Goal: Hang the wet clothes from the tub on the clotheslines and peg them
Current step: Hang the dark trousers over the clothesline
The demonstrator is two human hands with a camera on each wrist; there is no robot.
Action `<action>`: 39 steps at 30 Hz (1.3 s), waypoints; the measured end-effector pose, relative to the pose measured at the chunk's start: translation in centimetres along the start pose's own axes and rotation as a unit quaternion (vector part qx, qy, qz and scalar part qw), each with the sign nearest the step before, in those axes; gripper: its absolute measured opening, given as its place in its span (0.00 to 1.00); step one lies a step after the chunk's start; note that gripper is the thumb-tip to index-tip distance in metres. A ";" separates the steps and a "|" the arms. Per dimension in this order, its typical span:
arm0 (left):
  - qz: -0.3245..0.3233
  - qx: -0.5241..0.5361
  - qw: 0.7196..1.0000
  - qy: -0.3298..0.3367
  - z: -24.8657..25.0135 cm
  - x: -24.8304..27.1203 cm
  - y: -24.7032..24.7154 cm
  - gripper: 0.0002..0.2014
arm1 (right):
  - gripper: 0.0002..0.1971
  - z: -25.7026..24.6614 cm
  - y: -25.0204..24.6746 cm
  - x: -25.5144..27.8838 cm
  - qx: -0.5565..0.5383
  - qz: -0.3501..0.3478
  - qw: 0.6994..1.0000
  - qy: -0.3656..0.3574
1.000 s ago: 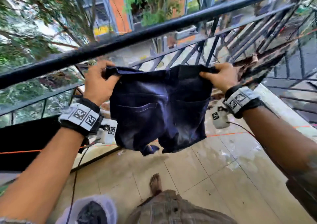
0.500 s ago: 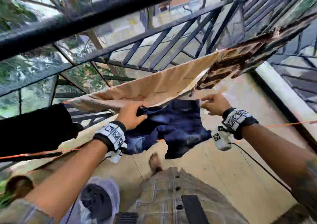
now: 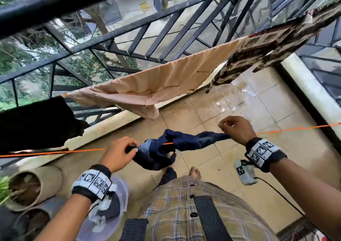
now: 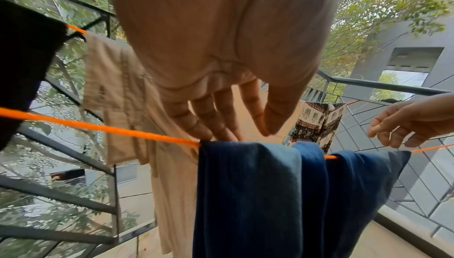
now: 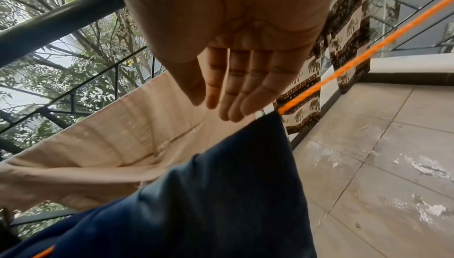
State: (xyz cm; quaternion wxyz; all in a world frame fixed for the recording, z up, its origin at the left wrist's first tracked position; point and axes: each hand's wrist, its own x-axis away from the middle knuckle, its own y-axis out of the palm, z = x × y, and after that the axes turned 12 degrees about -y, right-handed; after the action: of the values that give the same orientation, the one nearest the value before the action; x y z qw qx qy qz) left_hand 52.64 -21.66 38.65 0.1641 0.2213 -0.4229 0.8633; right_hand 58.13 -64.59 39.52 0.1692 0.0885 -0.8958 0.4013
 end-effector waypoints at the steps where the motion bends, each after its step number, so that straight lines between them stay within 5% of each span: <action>1: 0.027 0.005 1.000 0.014 -0.6 0.8 0.5 0.09 | 0.02 0.1 0.3 0.3 0.001 -0.004 1.000 -0.015; 7: 0.163 -0.053 0.985 -0.028 -2.8 3.3 2.5 0.27 | 0.04 -0.9 3.6 1.4 -0.028 -0.083 0.990 -0.110; 14: 0.204 -0.209 0.956 -0.037 -1.5 1.4 2.9 0.28 | 0.12 -8.8 9.4 -0.2 0.062 -0.150 0.929 -0.333; 17: 0.213 -0.229 0.949 -0.028 -1.8 0.3 1.7 0.19 | 0.21 -11.8 11.6 -0.7 0.141 -0.203 0.889 -0.387; 19: 0.217 -0.224 0.950 -0.022 -2.3 -0.4 1.1 0.13 | 0.24 -13.2 12.8 -1.0 0.186 -0.231 0.870 -0.394; 29: 0.189 -0.143 0.972 0.002 -4.2 -1.3 0.0 0.15 | 0.17 -14.6 13.3 -2.4 0.279 -0.228 0.846 -0.393; 34: 0.193 -0.055 0.979 0.027 -4.9 0.0 -4.3 0.16 | 0.16 -12.0 8.8 -2.9 0.221 -0.149 0.864 -0.426; 39: 0.137 -0.109 0.984 0.007 -3.1 -2.2 -7.0 0.12 | 0.20 -12.4 9.0 -3.2 0.175 -0.108 0.897 -0.392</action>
State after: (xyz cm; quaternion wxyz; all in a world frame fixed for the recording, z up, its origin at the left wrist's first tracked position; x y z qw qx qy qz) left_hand 57.08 -15.32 40.42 0.0701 0.1357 -0.5399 0.8277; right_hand 61.29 -49.24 39.81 -0.1714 0.3634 -0.7898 0.4634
